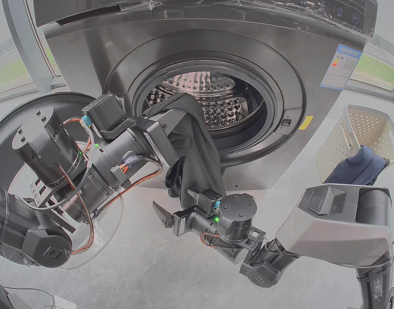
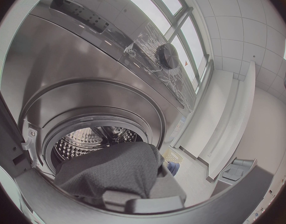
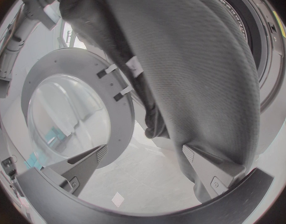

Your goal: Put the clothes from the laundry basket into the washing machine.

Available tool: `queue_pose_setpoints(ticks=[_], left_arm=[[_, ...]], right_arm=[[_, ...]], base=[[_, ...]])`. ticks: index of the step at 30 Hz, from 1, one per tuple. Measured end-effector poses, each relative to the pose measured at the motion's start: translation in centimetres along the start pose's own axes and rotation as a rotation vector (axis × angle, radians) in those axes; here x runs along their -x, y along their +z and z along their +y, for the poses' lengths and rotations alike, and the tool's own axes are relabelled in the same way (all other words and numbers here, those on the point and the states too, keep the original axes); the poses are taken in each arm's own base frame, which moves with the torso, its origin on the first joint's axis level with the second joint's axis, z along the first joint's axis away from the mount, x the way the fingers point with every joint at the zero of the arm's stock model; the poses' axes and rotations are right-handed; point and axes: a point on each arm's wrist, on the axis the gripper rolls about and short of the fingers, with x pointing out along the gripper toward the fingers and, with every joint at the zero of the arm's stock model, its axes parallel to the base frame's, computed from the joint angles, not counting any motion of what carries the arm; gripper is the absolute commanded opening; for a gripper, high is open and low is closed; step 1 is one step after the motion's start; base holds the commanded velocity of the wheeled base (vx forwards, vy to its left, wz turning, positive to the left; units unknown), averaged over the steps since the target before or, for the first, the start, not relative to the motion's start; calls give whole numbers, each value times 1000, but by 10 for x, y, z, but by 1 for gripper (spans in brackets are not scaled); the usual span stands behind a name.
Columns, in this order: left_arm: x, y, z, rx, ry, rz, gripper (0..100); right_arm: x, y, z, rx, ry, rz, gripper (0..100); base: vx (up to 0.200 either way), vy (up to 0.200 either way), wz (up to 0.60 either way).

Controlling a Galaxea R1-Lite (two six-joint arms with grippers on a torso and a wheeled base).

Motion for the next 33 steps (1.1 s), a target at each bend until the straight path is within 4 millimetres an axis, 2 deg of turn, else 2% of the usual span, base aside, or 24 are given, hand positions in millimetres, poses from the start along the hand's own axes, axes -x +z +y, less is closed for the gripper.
queue_pose_setpoints(ticks=[5, 14, 20, 24, 29, 33], left_arm=[[0, 0, 0, -1, 6, -1, 0], [-1, 0, 0, 0, 8, -2, 0], [0, 0, 0, 0, 9, -2, 0], [1, 0, 0, 0, 10, -2, 0], [2, 1, 0, 0, 10, -2, 0], [2, 1, 0, 1, 9, -2, 0]], right_arm=[[3, -1, 22, -5, 57, 4, 100], [-17, 1, 29, -14, 75, -12, 100], [-37, -5, 17, -16, 48, -22, 100], [-50, -6, -3, -19, -2, -44, 100], [-57, -3, -28, -22, -75, -73, 100], [-59, 1, -37, -25, -102, -95, 100]], base=[[0, 0, 0], [0, 0, 0], [0, 0, 0], [0, 0, 0], [0, 0, 0], [0, 0, 0]])
